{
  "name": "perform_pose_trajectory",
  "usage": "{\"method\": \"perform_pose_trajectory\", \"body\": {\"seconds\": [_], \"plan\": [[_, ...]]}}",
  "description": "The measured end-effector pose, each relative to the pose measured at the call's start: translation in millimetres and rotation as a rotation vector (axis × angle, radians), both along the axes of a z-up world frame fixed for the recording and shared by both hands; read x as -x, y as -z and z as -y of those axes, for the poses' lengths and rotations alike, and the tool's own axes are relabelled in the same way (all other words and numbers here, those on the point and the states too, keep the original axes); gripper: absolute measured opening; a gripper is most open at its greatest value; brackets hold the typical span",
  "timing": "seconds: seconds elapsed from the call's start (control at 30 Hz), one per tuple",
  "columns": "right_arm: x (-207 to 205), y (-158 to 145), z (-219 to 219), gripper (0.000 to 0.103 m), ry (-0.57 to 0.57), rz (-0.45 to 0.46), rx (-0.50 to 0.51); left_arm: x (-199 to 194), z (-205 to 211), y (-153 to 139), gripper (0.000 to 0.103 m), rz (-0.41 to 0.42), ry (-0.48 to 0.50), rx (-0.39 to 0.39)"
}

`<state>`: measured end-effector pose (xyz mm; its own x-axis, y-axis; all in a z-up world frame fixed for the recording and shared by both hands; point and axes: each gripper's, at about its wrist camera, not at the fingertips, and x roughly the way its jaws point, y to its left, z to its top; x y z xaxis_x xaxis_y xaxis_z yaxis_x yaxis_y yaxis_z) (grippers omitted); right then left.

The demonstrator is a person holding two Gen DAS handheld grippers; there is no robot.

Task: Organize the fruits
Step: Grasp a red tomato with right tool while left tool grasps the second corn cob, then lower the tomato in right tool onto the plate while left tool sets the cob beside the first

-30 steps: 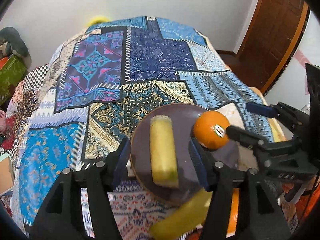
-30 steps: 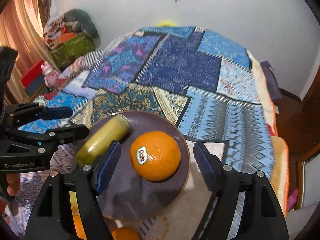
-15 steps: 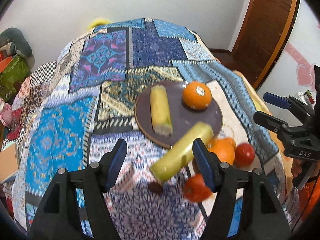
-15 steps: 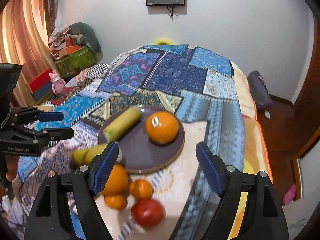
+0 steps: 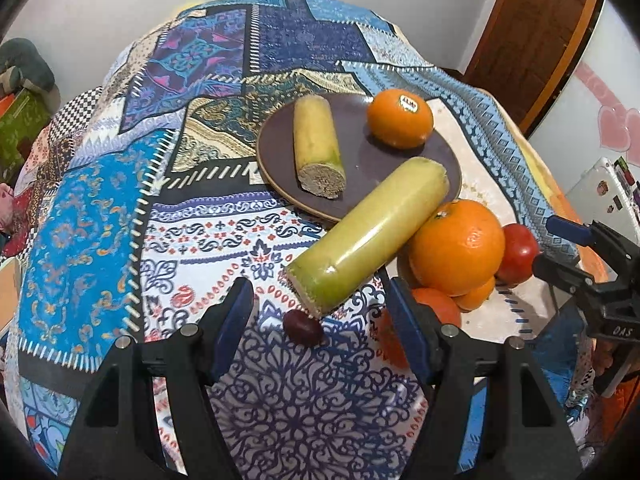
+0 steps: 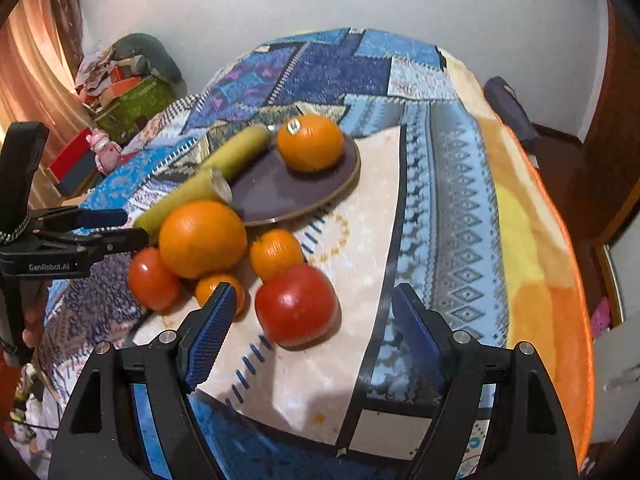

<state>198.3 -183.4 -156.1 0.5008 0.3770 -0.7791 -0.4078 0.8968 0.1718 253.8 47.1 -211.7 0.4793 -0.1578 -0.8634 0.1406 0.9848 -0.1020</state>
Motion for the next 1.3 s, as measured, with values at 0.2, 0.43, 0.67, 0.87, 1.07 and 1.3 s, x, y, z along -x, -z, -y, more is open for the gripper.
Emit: {"method": "perform_pose_trajectory", "body": {"seconds": [0.2, 0.43, 0.67, 0.87, 1.07, 1.3], "plan": [[-2, 12, -4, 0.076, -0.024, -0.020, 0.000, -15, 8, 7, 0.068, 0.006, 0.030, -0.008], [-5, 23, -6, 0.057, -0.041, -0.065, -0.030, -26, 23, 7, 0.068, 0.035, 0.094, -0.047], [0, 23, -7, 0.048, -0.058, -0.068, -0.054, -27, 25, 5, 0.052, 0.060, 0.109, -0.034], [2, 19, -1, 0.047, -0.033, -0.048, -0.043, -26, 17, 0, 0.035, 0.067, 0.084, -0.001], [0, 19, 5, 0.047, -0.020, -0.053, -0.047, -32, 21, 0, 0.035, 0.058, 0.080, -0.015], [-1, 17, 4, 0.047, -0.015, -0.048, -0.048, -42, 27, 7, 0.035, 0.046, 0.070, -0.035]]}}
